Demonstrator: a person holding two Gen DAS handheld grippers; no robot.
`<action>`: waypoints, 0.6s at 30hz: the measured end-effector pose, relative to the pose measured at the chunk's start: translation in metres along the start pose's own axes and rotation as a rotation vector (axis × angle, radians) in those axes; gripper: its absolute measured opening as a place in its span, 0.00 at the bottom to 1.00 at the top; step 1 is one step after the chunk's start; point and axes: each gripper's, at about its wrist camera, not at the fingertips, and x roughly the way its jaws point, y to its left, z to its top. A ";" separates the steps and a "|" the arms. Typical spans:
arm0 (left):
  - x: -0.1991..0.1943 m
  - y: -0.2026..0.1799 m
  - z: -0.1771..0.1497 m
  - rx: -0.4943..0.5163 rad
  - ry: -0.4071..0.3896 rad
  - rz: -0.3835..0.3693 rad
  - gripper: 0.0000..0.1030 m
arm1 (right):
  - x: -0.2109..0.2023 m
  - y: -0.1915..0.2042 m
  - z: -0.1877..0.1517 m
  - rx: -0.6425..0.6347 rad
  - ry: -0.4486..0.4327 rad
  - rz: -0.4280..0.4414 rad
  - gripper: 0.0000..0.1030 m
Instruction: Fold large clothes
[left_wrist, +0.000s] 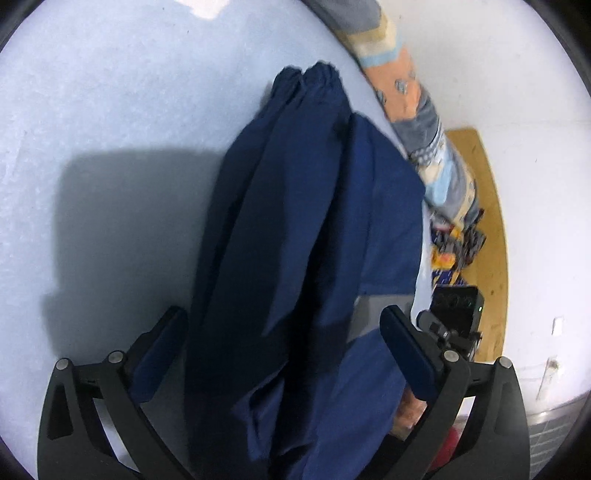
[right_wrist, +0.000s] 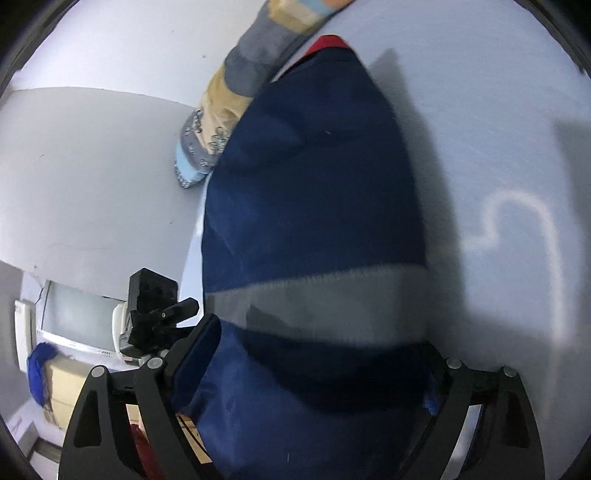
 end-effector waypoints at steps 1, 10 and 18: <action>0.001 -0.005 -0.001 0.009 -0.003 -0.016 0.98 | 0.000 0.002 0.001 -0.006 -0.005 -0.004 0.89; -0.001 -0.073 -0.024 0.186 -0.027 0.048 0.89 | -0.027 0.056 -0.012 -0.176 -0.065 -0.125 0.39; 0.016 -0.120 -0.056 0.269 0.035 0.014 0.89 | -0.084 0.073 -0.041 -0.264 -0.102 -0.145 0.38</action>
